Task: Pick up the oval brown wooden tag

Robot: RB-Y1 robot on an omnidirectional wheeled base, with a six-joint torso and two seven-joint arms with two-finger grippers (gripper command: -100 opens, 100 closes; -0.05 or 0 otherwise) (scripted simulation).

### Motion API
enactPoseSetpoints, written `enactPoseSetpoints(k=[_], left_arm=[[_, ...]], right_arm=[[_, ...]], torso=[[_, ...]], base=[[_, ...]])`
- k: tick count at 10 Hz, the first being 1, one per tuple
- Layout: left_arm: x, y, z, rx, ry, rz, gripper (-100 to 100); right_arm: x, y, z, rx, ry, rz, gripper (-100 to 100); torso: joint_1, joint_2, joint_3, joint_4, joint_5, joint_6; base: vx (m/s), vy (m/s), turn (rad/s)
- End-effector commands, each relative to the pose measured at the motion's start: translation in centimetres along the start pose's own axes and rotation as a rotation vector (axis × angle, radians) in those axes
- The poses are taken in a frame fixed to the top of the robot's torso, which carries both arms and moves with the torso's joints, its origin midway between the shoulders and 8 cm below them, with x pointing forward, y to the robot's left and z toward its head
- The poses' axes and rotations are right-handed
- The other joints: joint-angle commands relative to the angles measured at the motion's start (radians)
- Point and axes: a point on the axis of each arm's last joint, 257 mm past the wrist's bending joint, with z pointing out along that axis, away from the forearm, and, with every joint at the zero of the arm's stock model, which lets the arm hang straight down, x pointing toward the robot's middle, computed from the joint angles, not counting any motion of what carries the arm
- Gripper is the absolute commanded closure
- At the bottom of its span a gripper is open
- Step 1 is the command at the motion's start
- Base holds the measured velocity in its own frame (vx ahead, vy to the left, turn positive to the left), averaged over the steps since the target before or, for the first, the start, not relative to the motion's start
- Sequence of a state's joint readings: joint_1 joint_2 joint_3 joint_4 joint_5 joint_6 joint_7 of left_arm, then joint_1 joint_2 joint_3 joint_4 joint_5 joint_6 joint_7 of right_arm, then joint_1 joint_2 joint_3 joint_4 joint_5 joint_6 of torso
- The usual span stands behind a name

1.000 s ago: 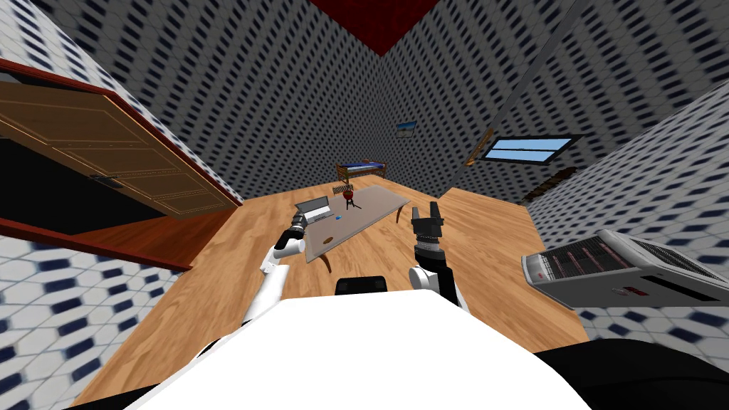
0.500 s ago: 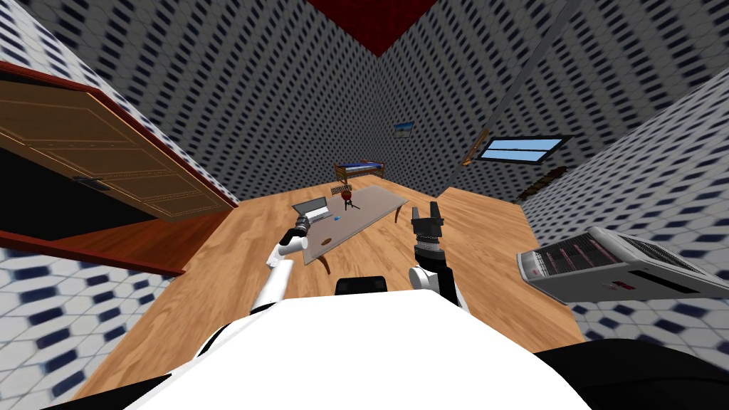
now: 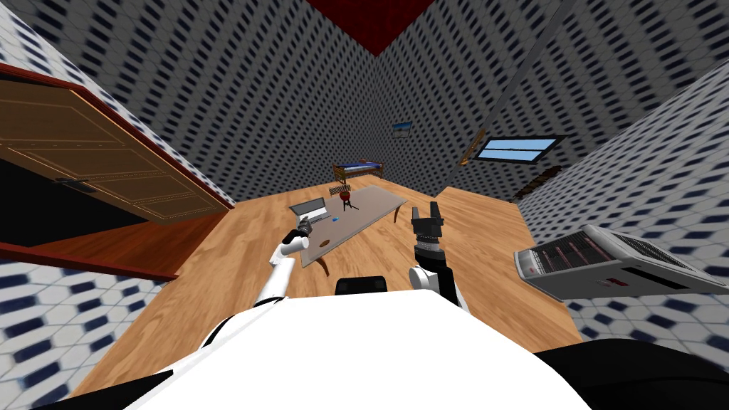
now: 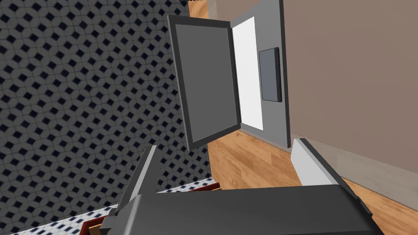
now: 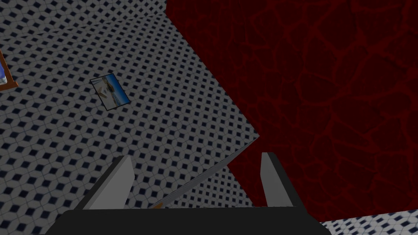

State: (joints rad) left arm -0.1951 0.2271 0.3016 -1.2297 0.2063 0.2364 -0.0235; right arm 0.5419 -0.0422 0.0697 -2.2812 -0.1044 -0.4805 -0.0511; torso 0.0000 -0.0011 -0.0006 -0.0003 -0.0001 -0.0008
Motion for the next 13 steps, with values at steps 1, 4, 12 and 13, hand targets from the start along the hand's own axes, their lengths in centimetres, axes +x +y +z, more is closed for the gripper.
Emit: enactPoseSetpoints(k=[1, 4, 12, 13], left_arm=[[0.3, 0.8, 0.8, -0.045, 0.002, -0.021, -100], [0.0, 4.9, 1.2, -0.153, -0.007, -0.044, -100], [0.1, 13.3, 0.9, -0.421, -0.021, -0.11, -100], [-0.1, 14.9, 0.4, -0.455, -0.027, -0.112, -100]], right_arm=[[0.0, 0.0, 0.0, 0.0, 0.0, 0.0, 0], [0.0, 0.0, 0.0, 0.0, 0.0, 0.0, 0], [0.0, 0.0, 0.0, 0.0, 0.0, 0.0, 0], [0.0, 0.0, 0.0, 0.0, 0.0, 0.0, 0]], torso=[[0.0, 0.0, 0.0, 0.0, 0.0, 0.0], [0.0, -0.001, -0.001, 0.0, 0.0, 0.0], [0.0, -0.002, -0.001, 0.0, 0.0, 0.0], [0.0, -0.003, -0.001, 0.0, 0.0, 0.0]], base=[[0.024, -0.008, -0.034], [0.035, -0.005, -0.03], [0.044, -0.004, -0.017], [0.047, 0.001, -0.011]])
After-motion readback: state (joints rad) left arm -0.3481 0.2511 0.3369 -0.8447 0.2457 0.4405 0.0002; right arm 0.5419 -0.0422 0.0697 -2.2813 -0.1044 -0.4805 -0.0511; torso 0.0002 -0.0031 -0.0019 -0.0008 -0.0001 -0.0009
